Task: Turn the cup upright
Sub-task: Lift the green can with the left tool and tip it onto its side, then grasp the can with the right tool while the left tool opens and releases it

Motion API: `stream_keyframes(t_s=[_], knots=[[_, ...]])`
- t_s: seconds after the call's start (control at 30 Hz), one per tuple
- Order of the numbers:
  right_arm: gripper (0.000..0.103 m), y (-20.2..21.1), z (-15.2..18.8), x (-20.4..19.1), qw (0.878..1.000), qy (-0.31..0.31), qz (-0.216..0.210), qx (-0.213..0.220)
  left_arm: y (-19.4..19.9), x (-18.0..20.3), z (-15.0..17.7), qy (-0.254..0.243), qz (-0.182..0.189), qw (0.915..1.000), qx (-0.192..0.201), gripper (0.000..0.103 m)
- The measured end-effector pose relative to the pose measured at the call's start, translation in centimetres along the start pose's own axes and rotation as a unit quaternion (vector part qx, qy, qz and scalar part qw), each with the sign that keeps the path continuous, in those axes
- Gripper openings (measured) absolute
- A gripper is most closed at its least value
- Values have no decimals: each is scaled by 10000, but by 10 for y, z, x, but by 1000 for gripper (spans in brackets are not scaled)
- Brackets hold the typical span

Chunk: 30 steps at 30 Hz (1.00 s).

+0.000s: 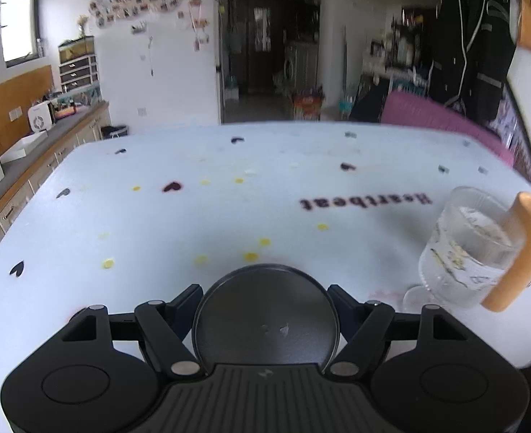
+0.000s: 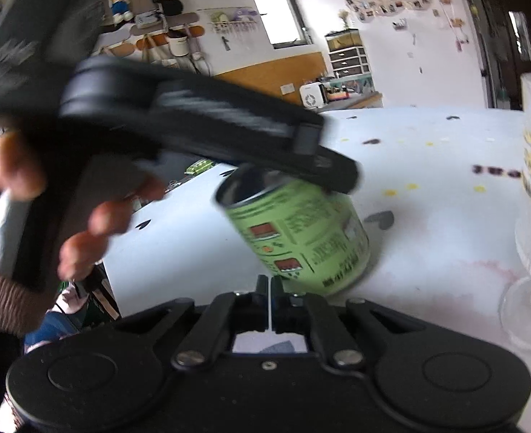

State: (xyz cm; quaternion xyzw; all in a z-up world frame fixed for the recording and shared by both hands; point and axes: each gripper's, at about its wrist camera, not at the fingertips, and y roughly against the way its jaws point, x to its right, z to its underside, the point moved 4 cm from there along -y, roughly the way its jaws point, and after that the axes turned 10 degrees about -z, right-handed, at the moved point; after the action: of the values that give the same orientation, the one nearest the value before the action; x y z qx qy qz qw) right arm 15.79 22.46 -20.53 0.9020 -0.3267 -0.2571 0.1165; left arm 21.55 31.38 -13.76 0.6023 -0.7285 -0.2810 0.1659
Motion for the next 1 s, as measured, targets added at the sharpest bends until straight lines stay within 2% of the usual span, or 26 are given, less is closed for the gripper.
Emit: stream_keyframes(t_s=[0.17,0.47,0.53,0.6,0.63,0.73,0.8,0.83,0.87,1.0], knots=[[1,8,0,3,9996,-104,221,123,16,-15,22,422,135,9989,127,75],[3,12,-2,0,9989,113,453,97,10,-30,55,790,233,9965,-108,74],[10,18,-4,1,9982,108,584,77,11,-34,58,831,250,9962,-79,74],[27,26,-9,7,9977,-134,655,54,12,-35,59,850,258,9960,-59,74],[31,32,-12,8,9977,-328,585,69,12,-36,60,858,260,9960,-41,74],[53,49,-25,5,9952,-890,329,244,14,-38,65,905,275,9955,17,74],[76,53,-33,6,9903,-1294,362,353,17,-39,68,940,265,9952,56,74],[82,52,-35,7,9869,-1521,388,378,20,-40,70,965,271,9949,74,74],[88,50,-38,10,9829,-1785,225,386,22,-41,72,969,266,9949,100,74],[88,29,-40,18,9633,-2670,-114,235,30,-44,80,1001,258,9945,187,74]])
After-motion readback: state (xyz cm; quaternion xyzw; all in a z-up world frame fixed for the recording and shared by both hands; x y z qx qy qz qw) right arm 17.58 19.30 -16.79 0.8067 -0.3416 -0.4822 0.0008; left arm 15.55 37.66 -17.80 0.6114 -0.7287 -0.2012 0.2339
